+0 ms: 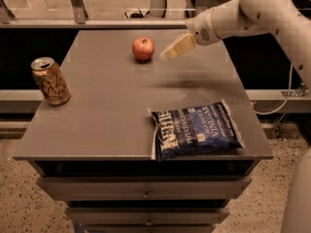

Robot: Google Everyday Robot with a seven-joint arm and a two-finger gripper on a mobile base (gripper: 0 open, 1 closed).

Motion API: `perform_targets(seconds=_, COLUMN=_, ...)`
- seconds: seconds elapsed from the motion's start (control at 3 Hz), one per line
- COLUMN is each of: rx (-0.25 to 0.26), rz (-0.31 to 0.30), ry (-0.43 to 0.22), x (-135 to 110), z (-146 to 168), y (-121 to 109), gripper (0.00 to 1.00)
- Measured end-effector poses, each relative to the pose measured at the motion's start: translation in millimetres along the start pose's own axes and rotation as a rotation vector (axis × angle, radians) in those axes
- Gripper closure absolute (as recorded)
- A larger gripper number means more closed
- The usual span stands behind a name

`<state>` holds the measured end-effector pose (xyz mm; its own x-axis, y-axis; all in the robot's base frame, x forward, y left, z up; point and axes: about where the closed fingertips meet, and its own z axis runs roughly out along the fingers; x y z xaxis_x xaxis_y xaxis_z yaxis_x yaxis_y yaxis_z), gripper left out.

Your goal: Move apple near blue chip bag

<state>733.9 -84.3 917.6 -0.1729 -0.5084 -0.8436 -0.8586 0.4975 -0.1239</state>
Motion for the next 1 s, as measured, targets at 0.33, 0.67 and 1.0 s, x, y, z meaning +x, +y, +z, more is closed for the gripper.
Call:
perform_targets(seconds=0.33, rx=-0.009, rz=0.033, ry=-0.019, x=-6.9, z=41.2, y=-1.8, gripper=0.0)
perform_targets(seconds=0.67, rx=-0.015, rz=0.049, ry=-0.024, x=-10.9, z=81.2, y=-3.0, gripper=0.0)
perform_targets(seconds=1.0, rx=-0.011, rz=0.058, ry=-0.031, x=-11.4, z=101.2, y=-8.1, gripper=0.0)
